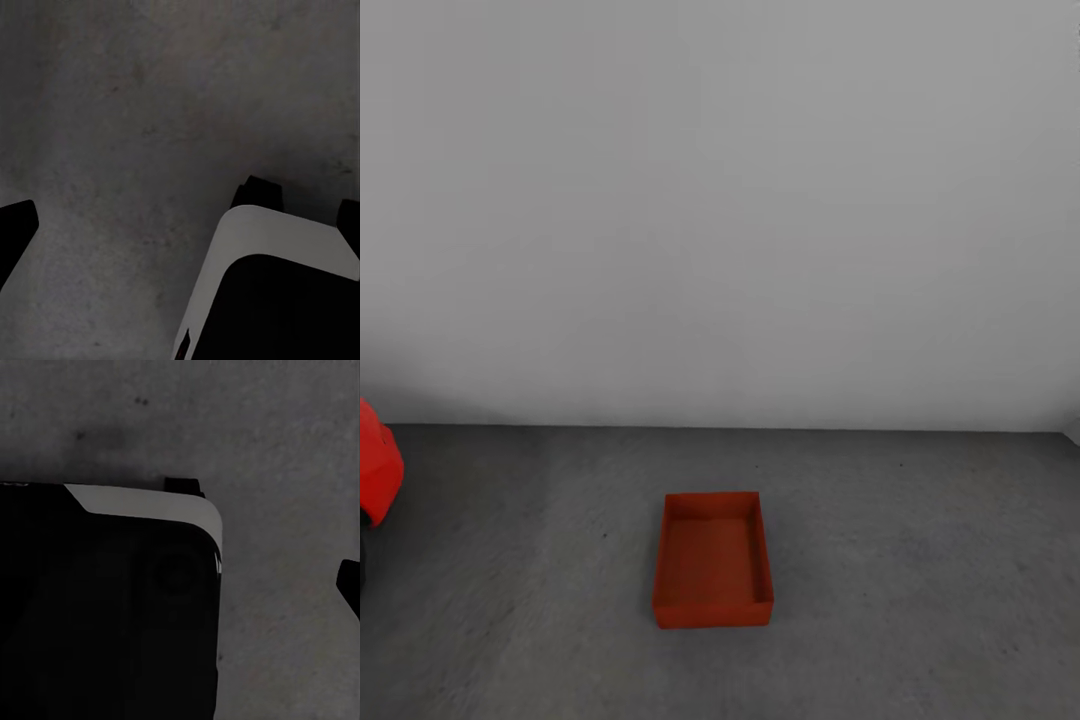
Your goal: Move the two storage containers from the living room to the garage. In the garage, place one container on the floor and stack the other container on top of it (either order is fine).
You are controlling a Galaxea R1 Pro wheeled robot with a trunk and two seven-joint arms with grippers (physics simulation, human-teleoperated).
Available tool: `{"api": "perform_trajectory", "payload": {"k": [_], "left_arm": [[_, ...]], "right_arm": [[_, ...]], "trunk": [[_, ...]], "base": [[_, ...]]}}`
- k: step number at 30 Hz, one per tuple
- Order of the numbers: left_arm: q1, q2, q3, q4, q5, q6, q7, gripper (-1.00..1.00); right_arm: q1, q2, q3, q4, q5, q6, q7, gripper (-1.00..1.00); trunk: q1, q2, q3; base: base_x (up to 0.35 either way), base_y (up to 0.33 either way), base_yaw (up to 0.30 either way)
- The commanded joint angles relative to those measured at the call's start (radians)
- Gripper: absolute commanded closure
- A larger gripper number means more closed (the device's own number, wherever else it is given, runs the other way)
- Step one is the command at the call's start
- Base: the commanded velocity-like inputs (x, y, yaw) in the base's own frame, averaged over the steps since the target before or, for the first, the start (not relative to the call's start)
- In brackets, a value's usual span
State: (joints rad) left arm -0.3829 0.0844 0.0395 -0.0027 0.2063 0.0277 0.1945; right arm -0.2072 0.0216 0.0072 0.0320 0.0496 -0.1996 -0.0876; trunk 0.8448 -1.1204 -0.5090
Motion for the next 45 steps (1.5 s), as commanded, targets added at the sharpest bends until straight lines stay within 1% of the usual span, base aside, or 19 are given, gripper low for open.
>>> {"api": "perform_trajectory", "payload": {"k": [1,12,16,22,45], "left_arm": [[-0.001,0.000,0.003,0.000,0.002,0.003,0.002,-1.00],[-0.001,0.000,0.003,0.000,0.002,0.003,0.002,-1.00],[-0.001,0.000,0.003,0.000,0.002,0.003,0.002,-1.00],[-0.001,0.000,0.003,0.000,0.002,0.003,0.002,-1.00],[-0.001,0.000,0.003,0.000,0.002,0.003,0.002,-1.00]], "right_arm": [[-0.001,0.000,0.001,0.003,0.005,-0.005,-0.005,-1.00],[-0.001,0.005,0.001,0.005,0.006,-0.006,-0.004,-1.00],[0.016,0.005,0.001,0.004,0.009,-0.007,-0.004,-1.00],[0.024,0.007,0.001,0.003,0.010,-0.009,-0.004,-1.00],[0.025,0.008,0.001,0.004,0.013,-0.011,-0.004,-1.00]], "trunk": [[0.000,-0.001,0.001],[0.000,-0.001,0.019],[0.000,-0.001,0.025],[0.000,-0.001,0.035],[0.000,-0.001,0.072]], "base": [[0.000,0.000,0.000],[0.000,0.000,0.000],[0.000,0.000,0.000],[0.000,0.000,0.000],[0.000,0.000,0.000]]}}
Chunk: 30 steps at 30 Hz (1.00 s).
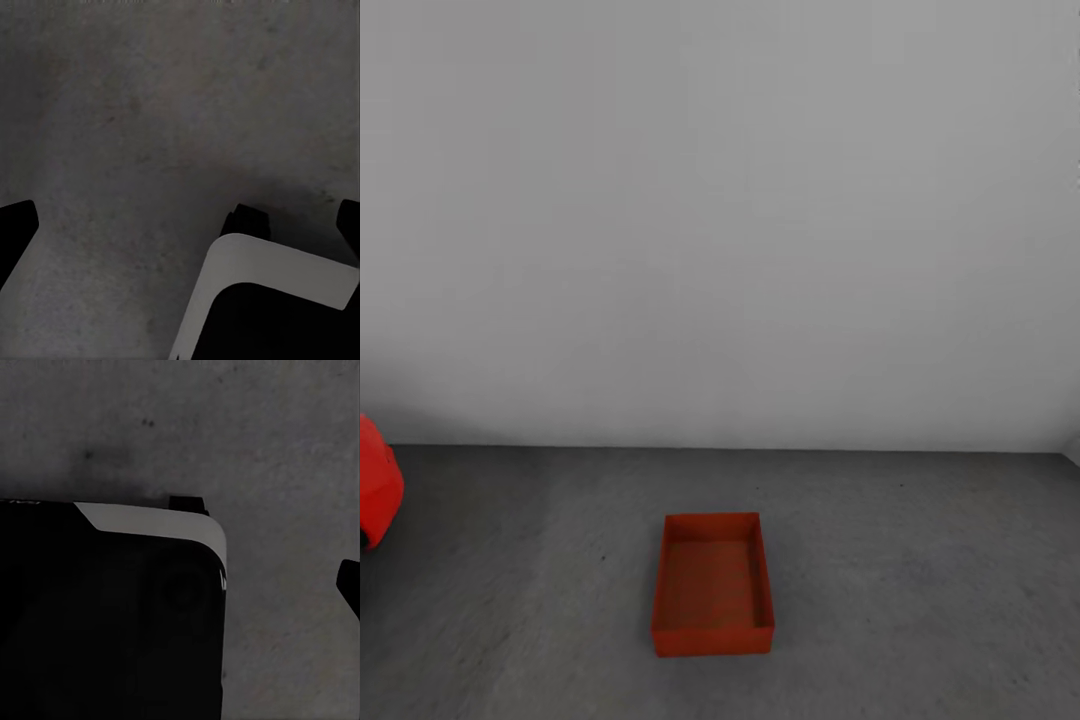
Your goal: Move the two storage containers from the living room to the garage. In the garage, place one container on the floor and stack the other container on top of it (either order is fine).
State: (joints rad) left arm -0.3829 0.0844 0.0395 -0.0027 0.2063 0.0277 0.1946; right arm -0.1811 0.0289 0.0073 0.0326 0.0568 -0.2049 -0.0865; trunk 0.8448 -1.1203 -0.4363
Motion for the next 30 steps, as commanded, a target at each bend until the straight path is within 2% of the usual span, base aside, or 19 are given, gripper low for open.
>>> {"api": "perform_trajectory", "payload": {"k": [1,30], "left_arm": [[-0.001,0.000,0.003,0.000,0.002,0.003,0.002,-1.00],[-0.001,0.000,0.003,0.000,0.002,0.003,0.002,-1.00]], "right_arm": [[-0.001,0.000,0.000,0.004,0.006,-0.005,-0.006,-1.00],[-0.001,0.000,0.000,0.003,0.007,-0.005,-0.006,-1.00]], "trunk": [[0.000,-0.001,0.001],[0.000,-0.001,0.048]], "base": [[0.000,0.000,0.000],[0.000,0.000,0.000]]}}
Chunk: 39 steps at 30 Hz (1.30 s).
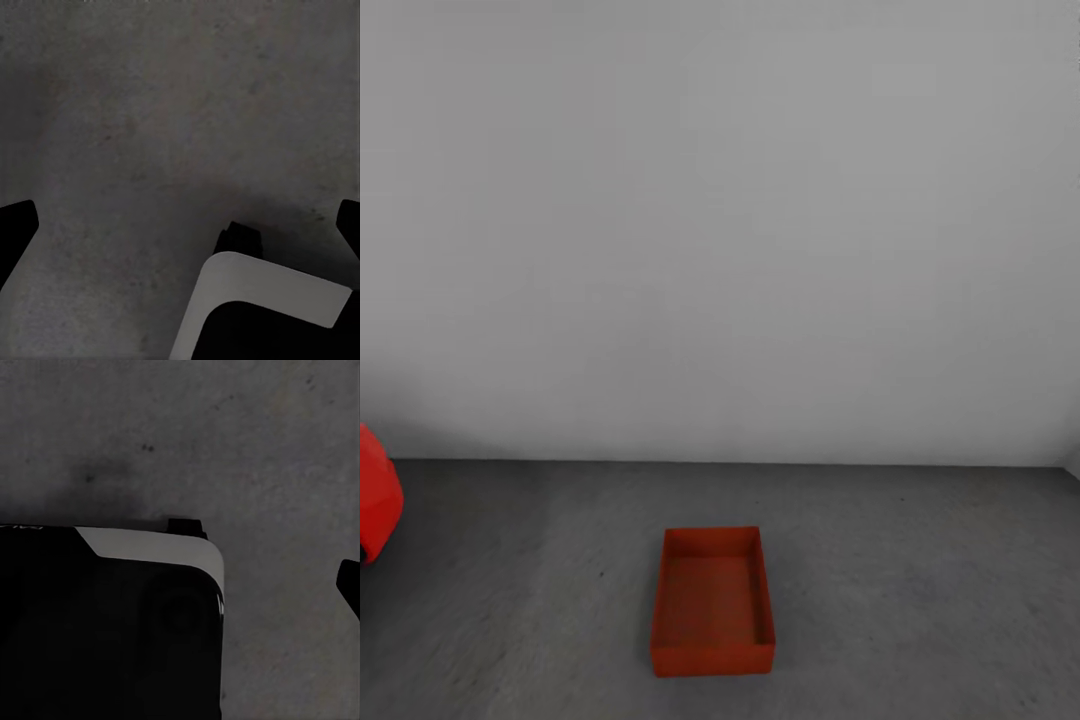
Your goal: Move the two storage containers from the living room to the garage. In the garage, place one container on the floor and stack the other container on top of it (either order is fine).
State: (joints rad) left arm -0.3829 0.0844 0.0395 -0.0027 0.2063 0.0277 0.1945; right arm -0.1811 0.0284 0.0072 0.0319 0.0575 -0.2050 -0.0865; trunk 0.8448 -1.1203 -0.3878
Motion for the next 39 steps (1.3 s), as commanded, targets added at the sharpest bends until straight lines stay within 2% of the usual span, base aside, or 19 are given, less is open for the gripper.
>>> {"api": "perform_trajectory", "payload": {"k": [1,39], "left_arm": [[-0.001,0.000,0.003,0.000,0.002,0.003,0.002,-1.00],[-0.001,0.000,0.003,0.000,0.002,0.003,0.002,-1.00]], "right_arm": [[-0.001,0.000,0.000,0.003,0.006,-0.005,-0.006,-1.00],[-0.001,0.001,0.002,0.002,0.007,-0.005,-0.006,-1.00]], "trunk": [[0.000,-0.001,0.001],[0.000,-0.001,0.062]], "base": [[0.000,0.000,0.000],[0.000,0.000,0.000]]}}
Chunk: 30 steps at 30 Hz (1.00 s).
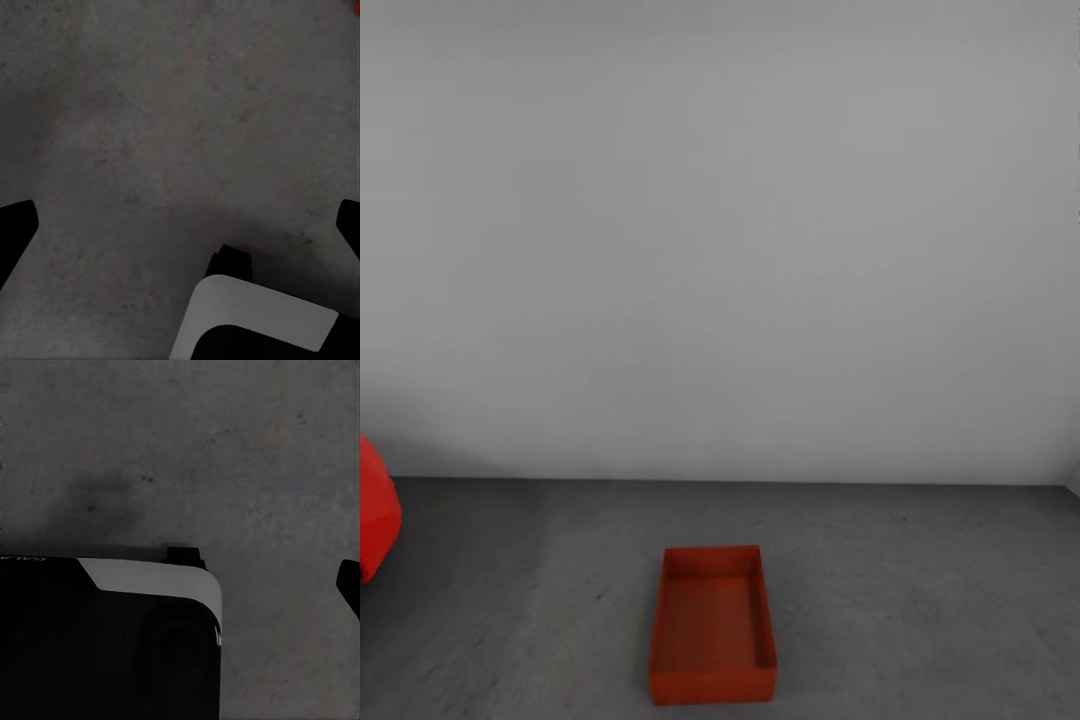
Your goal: Move the two storage containers from the living room to the garage. In the garage, place one container on the floor and stack the other container on top of it (either order is fine).
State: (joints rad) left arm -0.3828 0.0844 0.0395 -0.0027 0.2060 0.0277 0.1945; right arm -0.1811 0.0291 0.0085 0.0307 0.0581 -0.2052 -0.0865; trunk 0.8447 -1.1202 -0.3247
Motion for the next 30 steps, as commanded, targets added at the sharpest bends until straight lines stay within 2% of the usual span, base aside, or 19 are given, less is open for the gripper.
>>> {"api": "perform_trajectory", "payload": {"k": [1,25,30], "left_arm": [[-0.001,0.000,0.003,0.000,0.002,0.003,0.002,-1.00],[-0.001,0.000,0.003,0.000,0.003,0.003,0.002,-1.00],[-0.001,0.000,0.003,0.000,0.002,0.003,0.002,-1.00]], "right_arm": [[-0.001,0.000,0.001,0.003,0.006,-0.005,-0.006,-1.00],[-0.001,-0.001,0.001,0.004,-0.002,-0.005,-0.005,-1.00],[-0.001,-0.008,0.000,0.003,-0.003,-0.018,-0.005,-1.00]], "trunk": [[0.000,-0.001,0.001],[0.000,-0.001,0.039],[0.000,-0.001,0.041]], "base": [[0.000,0.000,0.000],[0.000,0.000,0.000],[0.000,0.000,-0.078]]}}
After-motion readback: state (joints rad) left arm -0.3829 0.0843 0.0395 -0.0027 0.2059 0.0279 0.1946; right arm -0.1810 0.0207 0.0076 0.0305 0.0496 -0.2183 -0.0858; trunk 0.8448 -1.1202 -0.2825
